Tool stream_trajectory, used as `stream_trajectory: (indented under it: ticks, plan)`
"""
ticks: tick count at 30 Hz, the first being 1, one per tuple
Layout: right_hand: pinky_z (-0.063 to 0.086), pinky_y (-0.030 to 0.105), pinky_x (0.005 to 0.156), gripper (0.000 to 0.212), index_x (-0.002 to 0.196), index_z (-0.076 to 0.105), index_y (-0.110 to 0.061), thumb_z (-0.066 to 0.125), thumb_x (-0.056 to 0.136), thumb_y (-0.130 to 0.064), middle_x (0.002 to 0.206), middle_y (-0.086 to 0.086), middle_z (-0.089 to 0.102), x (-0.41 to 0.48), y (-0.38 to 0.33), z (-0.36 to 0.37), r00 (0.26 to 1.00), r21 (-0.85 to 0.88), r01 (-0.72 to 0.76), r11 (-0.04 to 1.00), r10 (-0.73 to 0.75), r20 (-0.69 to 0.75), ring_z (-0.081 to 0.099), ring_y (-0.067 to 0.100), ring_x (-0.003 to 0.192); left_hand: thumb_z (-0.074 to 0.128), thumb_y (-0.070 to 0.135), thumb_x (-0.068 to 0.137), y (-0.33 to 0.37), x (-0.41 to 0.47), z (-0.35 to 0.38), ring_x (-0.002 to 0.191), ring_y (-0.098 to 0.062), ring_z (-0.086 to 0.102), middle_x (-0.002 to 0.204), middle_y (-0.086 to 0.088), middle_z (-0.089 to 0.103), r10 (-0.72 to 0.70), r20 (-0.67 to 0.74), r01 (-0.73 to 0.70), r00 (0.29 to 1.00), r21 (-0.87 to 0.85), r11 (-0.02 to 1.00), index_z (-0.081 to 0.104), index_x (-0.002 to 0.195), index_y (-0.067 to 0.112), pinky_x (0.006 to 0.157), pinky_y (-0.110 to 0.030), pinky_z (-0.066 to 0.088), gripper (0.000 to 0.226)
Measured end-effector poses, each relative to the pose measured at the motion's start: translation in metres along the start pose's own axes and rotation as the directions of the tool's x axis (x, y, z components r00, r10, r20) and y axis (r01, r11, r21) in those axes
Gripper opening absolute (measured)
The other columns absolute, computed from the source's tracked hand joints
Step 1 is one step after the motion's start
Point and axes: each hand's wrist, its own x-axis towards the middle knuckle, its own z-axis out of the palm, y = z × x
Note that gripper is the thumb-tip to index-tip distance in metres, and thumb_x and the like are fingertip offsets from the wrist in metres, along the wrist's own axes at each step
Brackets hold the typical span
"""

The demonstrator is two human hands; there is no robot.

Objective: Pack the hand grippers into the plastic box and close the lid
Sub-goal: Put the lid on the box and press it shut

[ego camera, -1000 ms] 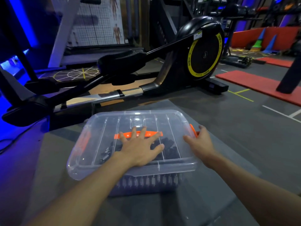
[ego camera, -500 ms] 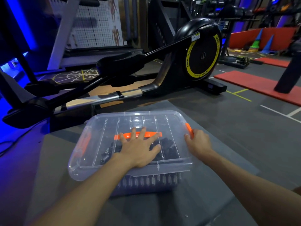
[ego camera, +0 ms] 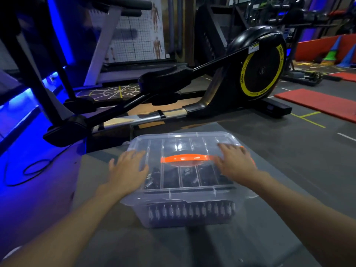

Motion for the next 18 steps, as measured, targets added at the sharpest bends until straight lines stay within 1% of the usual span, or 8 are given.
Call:
stream_trajectory:
  ticks: [2, 5, 7, 10, 12, 14, 17, 18]
  plan:
    - [0.016, 0.049, 0.118, 0.054, 0.148, 0.029, -0.028, 0.033, 0.099, -0.049, 0.157, -0.002, 0.031, 0.000, -0.037, 0.002, 0.977, 0.097, 0.194, 0.976, -0.201, 0.067, 0.023, 0.020, 0.146, 0.047, 0.033, 0.094, -0.019, -0.001, 0.005, 0.132, -0.031, 0.043, 0.147, -0.007, 0.044, -0.082, -0.017, 0.081, 0.996, -0.083, 0.993, 0.042, 0.141, 0.023, 0.108, -0.053, 0.034, 0.049]
    - [0.005, 0.058, 0.118, 0.058, 0.150, 0.022, -0.036, 0.027, 0.097, -0.058, 0.162, -0.004, 0.018, 0.000, -0.080, 0.012, 0.927, 0.121, 0.317, 0.941, -0.335, 0.170, 0.007, 0.022, 0.150, 0.045, 0.036, 0.087, -0.032, -0.003, 0.012, 0.109, -0.039, 0.054, 0.125, -0.018, 0.055, -0.246, -0.006, 0.236, 0.969, -0.261, 0.936, 0.051, 0.118, 0.009, 0.091, -0.048, 0.046, 0.042]
    - [0.002, 0.063, 0.115, 0.059, 0.148, 0.019, -0.044, 0.023, 0.093, -0.066, 0.163, -0.005, 0.013, 0.003, -0.094, 0.022, 0.913, 0.112, 0.315, 0.942, -0.334, 0.236, 0.002, 0.026, 0.151, 0.044, 0.041, 0.084, -0.034, -0.004, 0.016, 0.103, -0.040, 0.056, 0.118, -0.021, 0.057, -0.318, 0.002, 0.303, 0.948, -0.304, 0.903, 0.053, 0.111, 0.002, 0.086, -0.046, 0.047, 0.048]
    - [-0.003, 0.066, 0.113, 0.061, 0.146, 0.013, -0.054, 0.018, 0.089, -0.074, 0.164, -0.004, 0.003, 0.011, -0.100, 0.033, 0.903, 0.033, 0.305, 0.952, -0.300, 0.308, -0.004, 0.030, 0.150, 0.049, 0.044, 0.083, -0.032, -0.002, 0.017, 0.099, -0.039, 0.059, 0.113, -0.018, 0.061, -0.365, 0.049, 0.354, 0.930, -0.387, 0.851, 0.053, 0.112, 0.004, 0.082, -0.042, 0.047, 0.050]
    - [-0.003, 0.066, 0.113, 0.060, 0.145, 0.011, -0.055, 0.016, 0.088, -0.074, 0.164, -0.004, 0.001, 0.011, -0.100, 0.035, 0.905, 0.015, 0.305, 0.952, -0.295, 0.308, -0.005, 0.030, 0.150, 0.048, 0.053, 0.071, -0.030, 0.003, 0.015, 0.093, -0.037, 0.061, 0.105, -0.014, 0.064, -0.381, 0.115, 0.389, 0.918, -0.464, 0.796, 0.054, 0.108, 0.010, 0.083, -0.043, 0.051, 0.057]
    - [-0.003, 0.065, 0.114, 0.059, 0.145, 0.011, -0.055, 0.015, 0.089, -0.074, 0.164, -0.005, 0.001, 0.011, -0.100, 0.034, 0.908, 0.007, 0.307, 0.952, -0.295, 0.297, -0.005, 0.029, 0.150, 0.047, 0.056, 0.060, -0.030, 0.006, 0.015, 0.091, -0.036, 0.062, 0.103, -0.014, 0.065, -0.395, 0.125, 0.399, 0.910, -0.519, 0.756, 0.053, 0.106, 0.012, 0.084, -0.046, 0.052, 0.064]
    - [-0.004, 0.064, 0.114, 0.059, 0.146, 0.008, -0.055, 0.014, 0.089, -0.074, 0.164, -0.007, -0.002, 0.010, -0.100, 0.034, 0.910, -0.003, 0.305, 0.952, -0.290, 0.297, -0.007, 0.027, 0.150, 0.060, 0.048, 0.068, -0.031, 0.010, 0.015, 0.112, -0.037, 0.057, 0.123, -0.017, 0.060, -0.474, 0.080, 0.420, 0.877, -0.607, 0.674, 0.046, 0.132, 0.004, 0.093, -0.042, 0.046, 0.079]
    - [-0.004, 0.064, 0.115, 0.060, 0.146, 0.007, -0.055, 0.013, 0.089, -0.074, 0.164, -0.007, -0.002, 0.009, -0.100, 0.035, 0.910, -0.007, 0.305, 0.952, -0.290, 0.296, -0.007, 0.027, 0.150, 0.064, 0.042, 0.073, -0.032, 0.011, 0.017, 0.115, -0.036, 0.056, 0.122, -0.016, 0.059, -0.495, 0.063, 0.426, 0.867, -0.609, 0.669, 0.045, 0.135, 0.003, 0.092, -0.040, 0.044, 0.075]
